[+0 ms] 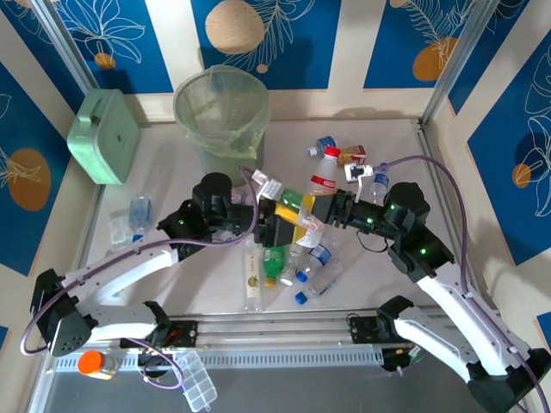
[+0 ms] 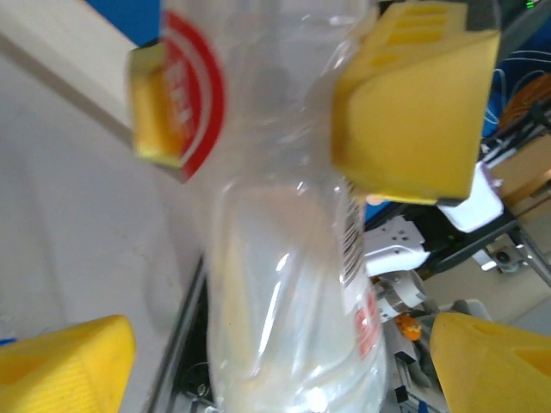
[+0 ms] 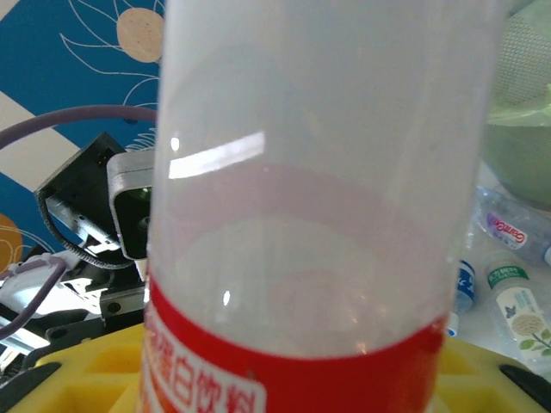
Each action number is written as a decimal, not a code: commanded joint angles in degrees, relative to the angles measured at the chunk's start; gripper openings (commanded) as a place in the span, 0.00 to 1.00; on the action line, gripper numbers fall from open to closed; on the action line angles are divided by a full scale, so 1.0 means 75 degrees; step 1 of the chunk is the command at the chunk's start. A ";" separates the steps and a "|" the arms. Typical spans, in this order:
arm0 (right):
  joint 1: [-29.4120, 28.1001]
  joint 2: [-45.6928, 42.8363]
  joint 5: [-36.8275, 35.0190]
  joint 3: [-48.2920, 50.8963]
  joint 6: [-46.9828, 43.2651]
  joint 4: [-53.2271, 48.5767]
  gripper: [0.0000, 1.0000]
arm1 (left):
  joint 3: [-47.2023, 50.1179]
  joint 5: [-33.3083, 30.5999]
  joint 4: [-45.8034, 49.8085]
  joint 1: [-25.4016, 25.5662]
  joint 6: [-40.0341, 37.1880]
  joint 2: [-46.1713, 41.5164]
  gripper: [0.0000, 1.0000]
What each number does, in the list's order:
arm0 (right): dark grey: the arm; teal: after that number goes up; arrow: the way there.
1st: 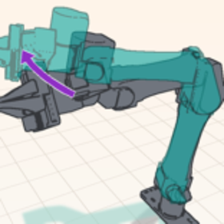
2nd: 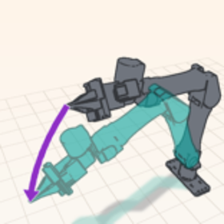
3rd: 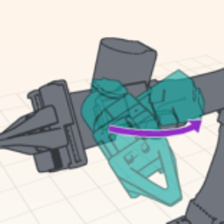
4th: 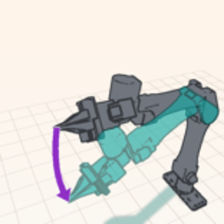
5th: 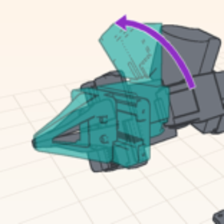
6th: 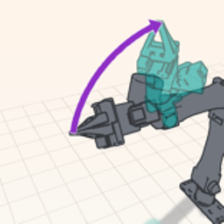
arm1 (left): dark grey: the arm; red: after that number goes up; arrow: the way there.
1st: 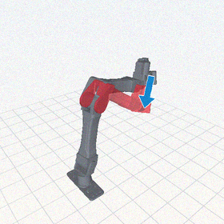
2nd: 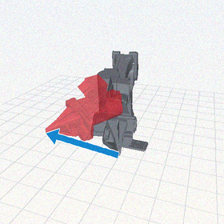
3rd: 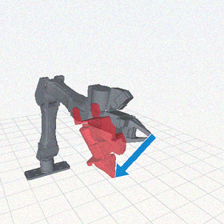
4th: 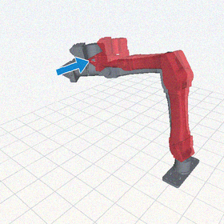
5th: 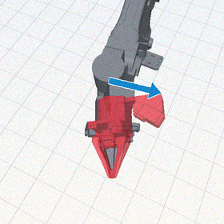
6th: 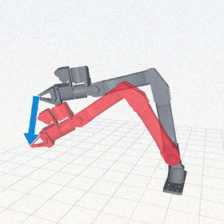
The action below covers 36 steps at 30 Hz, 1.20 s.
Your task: Put the plastic bottles in the bin
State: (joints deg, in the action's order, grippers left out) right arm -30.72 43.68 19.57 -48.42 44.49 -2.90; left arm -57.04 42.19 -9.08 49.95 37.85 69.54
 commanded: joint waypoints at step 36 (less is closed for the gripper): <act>0.0518 -0.0209 -0.2774 -0.0831 -0.1099 -0.2979 0.91 | -0.2198 -0.1916 0.2921 -0.2150 -0.1341 0.0810 0.43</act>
State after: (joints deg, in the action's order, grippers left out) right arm -27.62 43.03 2.24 -54.04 38.92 -17.89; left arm -68.03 34.68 4.21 37.34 31.88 75.42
